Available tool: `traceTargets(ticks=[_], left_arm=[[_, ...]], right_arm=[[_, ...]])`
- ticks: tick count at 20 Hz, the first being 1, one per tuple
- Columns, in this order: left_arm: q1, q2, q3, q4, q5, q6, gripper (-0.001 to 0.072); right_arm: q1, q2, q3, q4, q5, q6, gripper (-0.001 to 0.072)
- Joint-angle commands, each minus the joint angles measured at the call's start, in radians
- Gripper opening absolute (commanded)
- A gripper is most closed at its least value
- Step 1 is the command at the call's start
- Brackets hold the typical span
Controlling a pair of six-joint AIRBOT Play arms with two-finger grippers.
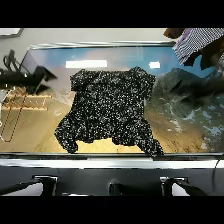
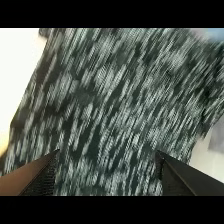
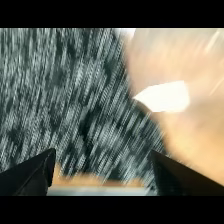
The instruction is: Fold the clothes and pants, and hang the long-sleeved shirts on hangers.
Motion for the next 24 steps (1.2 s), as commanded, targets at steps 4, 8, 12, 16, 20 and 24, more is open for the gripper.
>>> traceTargets(ticks=[4, 8, 12, 16, 20, 24], left_arm=[[-0.108, 0.25, -0.418, 0.011, -0.001, -0.134, 0.0682], [-0.19, 0.298, -0.534, 0.011, 0.032, -0.198, 0.0682], [-0.238, 0.297, -0.562, 0.011, 0.032, -0.22, 0.0682], [-0.241, 0.297, -0.562, 0.011, 0.032, -0.265, 0.0682], [-0.241, 0.297, -0.565, 0.011, 0.032, -0.265, 0.0682], [-0.252, 0.297, -0.635, 0.01, 0.033, -0.285, 0.0682]], right_arm=[[0.441, 0.415, -0.765, 0.134, -0.352, 0.449, 0.068], [0.762, 0.386, -0.877, 0.076, -0.605, 0.691, 0.0679], [0.827, 0.251, -0.876, 0.069, -0.867, 0.721, 0.0679], [0.827, 0.16, -0.875, 0.074, -1.06, 0.711, 0.0664], [0.827, 0.103, -0.875, 0.039, -1.107, 0.708, 0.0504], [0.827, 0.099, -0.875, -0.056, -1.046, 0.74, 0.0151]])
